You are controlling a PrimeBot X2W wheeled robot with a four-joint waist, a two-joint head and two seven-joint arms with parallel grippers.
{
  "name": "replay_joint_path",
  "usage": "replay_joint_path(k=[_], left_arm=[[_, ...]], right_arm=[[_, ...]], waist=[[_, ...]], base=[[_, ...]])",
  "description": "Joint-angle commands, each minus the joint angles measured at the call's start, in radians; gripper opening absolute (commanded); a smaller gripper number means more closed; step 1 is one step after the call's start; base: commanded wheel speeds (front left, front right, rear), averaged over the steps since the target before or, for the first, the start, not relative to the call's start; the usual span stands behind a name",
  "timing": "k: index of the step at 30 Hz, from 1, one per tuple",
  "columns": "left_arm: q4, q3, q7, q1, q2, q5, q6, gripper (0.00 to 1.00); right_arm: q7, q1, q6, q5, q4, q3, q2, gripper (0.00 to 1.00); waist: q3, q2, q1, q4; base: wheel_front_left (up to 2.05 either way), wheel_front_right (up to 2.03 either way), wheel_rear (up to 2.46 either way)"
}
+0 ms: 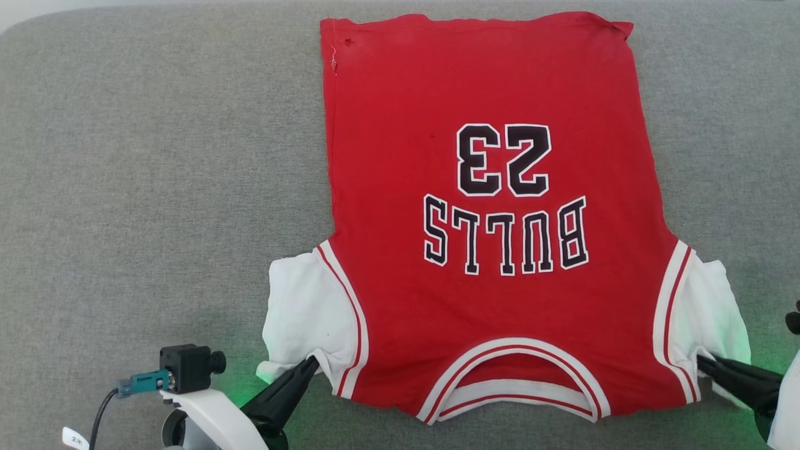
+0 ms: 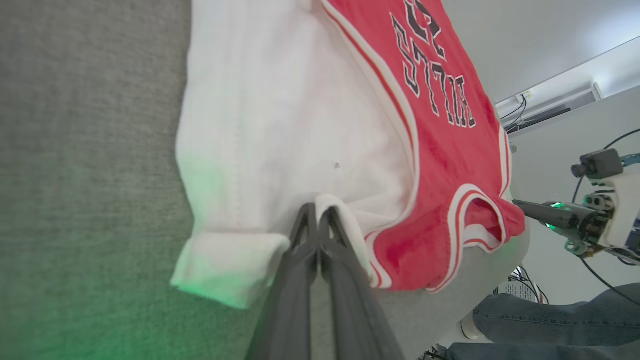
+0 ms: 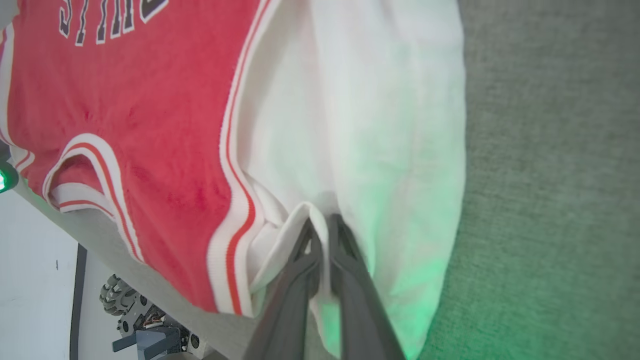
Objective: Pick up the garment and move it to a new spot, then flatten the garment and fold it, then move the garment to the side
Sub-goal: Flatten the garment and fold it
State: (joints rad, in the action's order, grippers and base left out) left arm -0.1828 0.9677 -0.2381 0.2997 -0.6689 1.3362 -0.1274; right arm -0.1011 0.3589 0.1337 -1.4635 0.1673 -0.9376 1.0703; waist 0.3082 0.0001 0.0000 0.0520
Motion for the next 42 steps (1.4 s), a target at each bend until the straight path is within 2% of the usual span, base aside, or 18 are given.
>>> replay_joint_path(k=[1,6,7,8,11,13,16,20,29,33,37,42], left_arm=[[-0.004,0.002,-0.003,0.014,0.003,-0.014,-0.003,0.00],[0.019,0.003,-0.013,0.014,-0.007,-0.020,-0.004,0.00],[0.027,0.003,-0.013,0.016,-0.007,-0.025,-0.004,0.00],[0.041,0.002,-0.016,0.017,-0.009,-0.040,-0.004,0.00],[0.067,-0.011,-0.021,0.016,-0.003,-0.065,-0.004,0.00],[0.083,-0.018,-0.023,0.021,0.001,-0.084,-0.004,0.00],[0.096,-0.018,-0.024,0.032,0.012,-0.097,-0.004,0.00],[0.116,-0.001,-0.015,0.064,0.042,-0.137,-0.004,0.00],[0.141,0.049,0.012,0.147,0.104,-0.185,-0.004,0.00],[0.153,0.072,0.009,0.172,0.120,-0.198,-0.004,0.00],[0.159,0.090,0.000,0.192,0.130,-0.201,-0.004,0.00],[0.166,0.109,-0.007,0.209,0.139,-0.200,-0.004,0.00]], right_arm=[[-0.007,0.008,-0.006,0.017,0.009,0.002,-0.006,1.00],[0.012,0.017,-0.005,0.034,-0.064,0.063,0.091,1.00],[0.021,0.012,-0.003,0.029,-0.084,0.081,0.122,1.00],[0.038,0.003,-0.003,0.016,-0.120,0.120,0.196,1.00],[0.070,0.025,-0.003,-0.011,-0.152,0.192,0.291,1.00],[0.076,0.053,-0.003,-0.006,-0.145,0.233,0.318,1.00],[0.052,0.099,-0.003,0.009,-0.131,0.266,0.313,1.00],[-0.082,0.242,-0.003,0.077,-0.055,0.303,0.231,1.00],[-0.439,0.712,-0.003,0.352,0.345,0.310,-0.119,1.00],[-0.537,0.851,-0.003,0.453,0.486,0.300,-0.197,1.00],[-0.631,0.932,-0.003,0.545,0.604,0.275,-0.227,1.00],[-0.730,0.948,-0.003,0.547,0.676,0.265,-0.275,1.00]], waist=[[0.000,-0.0001,0.0000,-0.002],[-0.003,-0.0001,0.0000,-0.003],[-0.003,-0.0001,0.0000,0.001],[0.000,-0.0001,0.0000,0.009],[0.014,-0.0001,0.0000,0.024],[0.030,-0.0001,0.0000,0.040],[0.047,-0.0001,0.0000,0.059],[0.095,-0.0001,0.0000,0.107],[0.212,-0.0001,0.0000,0.216],[0.250,-0.0001,0.0000,0.257],[0.272,-0.0001,0.0000,0.287],[0.284,-0.0001,0.0000,0.301]], base=[[0.00,0.00,0.00],[0.00,0.00,0.00],[0.00,0.00,0.00],[0.00,0.00,0.00],[0.00,0.00,0.00],[0.00,0.00,0.00],[0.00,0.00,0.00],[0.00,0.00,0.00],[0.00,0.00,0.00],[0.00,0.00,0.00],[0.00,0.00,0.00],[0.00,0.00,0.00]])
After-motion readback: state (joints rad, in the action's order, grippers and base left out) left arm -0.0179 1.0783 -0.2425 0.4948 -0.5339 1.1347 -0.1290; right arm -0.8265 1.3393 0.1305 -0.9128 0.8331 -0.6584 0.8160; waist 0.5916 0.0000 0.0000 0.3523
